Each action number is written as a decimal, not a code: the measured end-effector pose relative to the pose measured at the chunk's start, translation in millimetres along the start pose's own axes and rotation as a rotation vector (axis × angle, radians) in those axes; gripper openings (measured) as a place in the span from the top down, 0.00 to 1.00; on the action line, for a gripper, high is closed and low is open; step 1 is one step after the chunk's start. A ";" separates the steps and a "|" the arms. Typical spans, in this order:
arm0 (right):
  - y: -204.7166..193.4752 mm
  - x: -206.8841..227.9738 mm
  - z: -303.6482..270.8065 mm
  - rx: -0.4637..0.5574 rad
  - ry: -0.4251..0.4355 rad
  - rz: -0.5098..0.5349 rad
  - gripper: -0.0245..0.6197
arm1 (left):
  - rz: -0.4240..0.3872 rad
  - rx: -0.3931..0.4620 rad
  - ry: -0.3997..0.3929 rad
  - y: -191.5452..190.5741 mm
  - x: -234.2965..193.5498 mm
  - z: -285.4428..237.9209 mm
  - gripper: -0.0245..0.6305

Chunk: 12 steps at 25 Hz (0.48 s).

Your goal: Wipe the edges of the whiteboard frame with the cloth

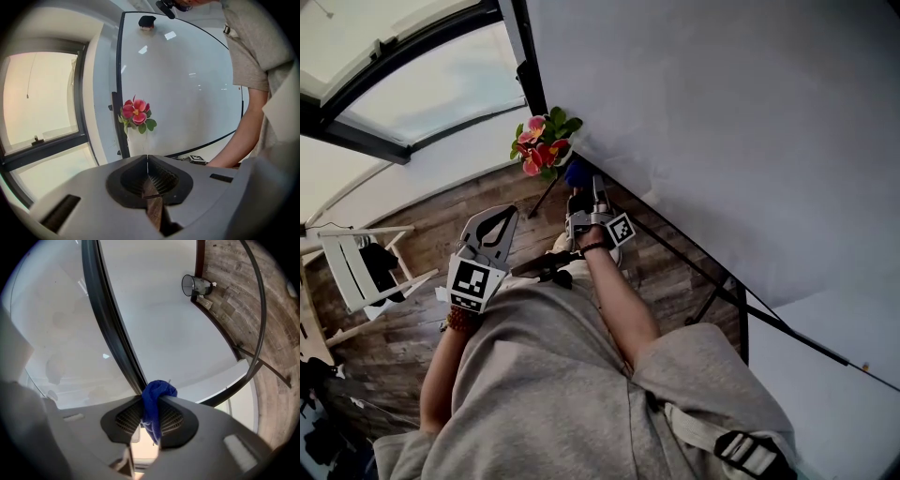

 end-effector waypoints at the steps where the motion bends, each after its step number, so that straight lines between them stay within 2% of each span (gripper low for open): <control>1: -2.1 1.5 -3.0 -0.002 0.004 -0.004 0.84 | 0.005 -0.002 0.009 -2.7 -1.3 2.4 0.94; 12: -16.3 5.2 -24.8 -0.025 0.015 -0.031 0.84 | 0.041 -0.011 0.055 -15.5 4.2 21.0 0.94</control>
Point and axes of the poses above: the fingertips, and each gripper's own axes: z backward along the fingers, x to its right, y out of its top, the point moved 8 cm from there along z, backward along the fingers, and after that the axes turned 12 degrees about -x, right-handed, at the moved point
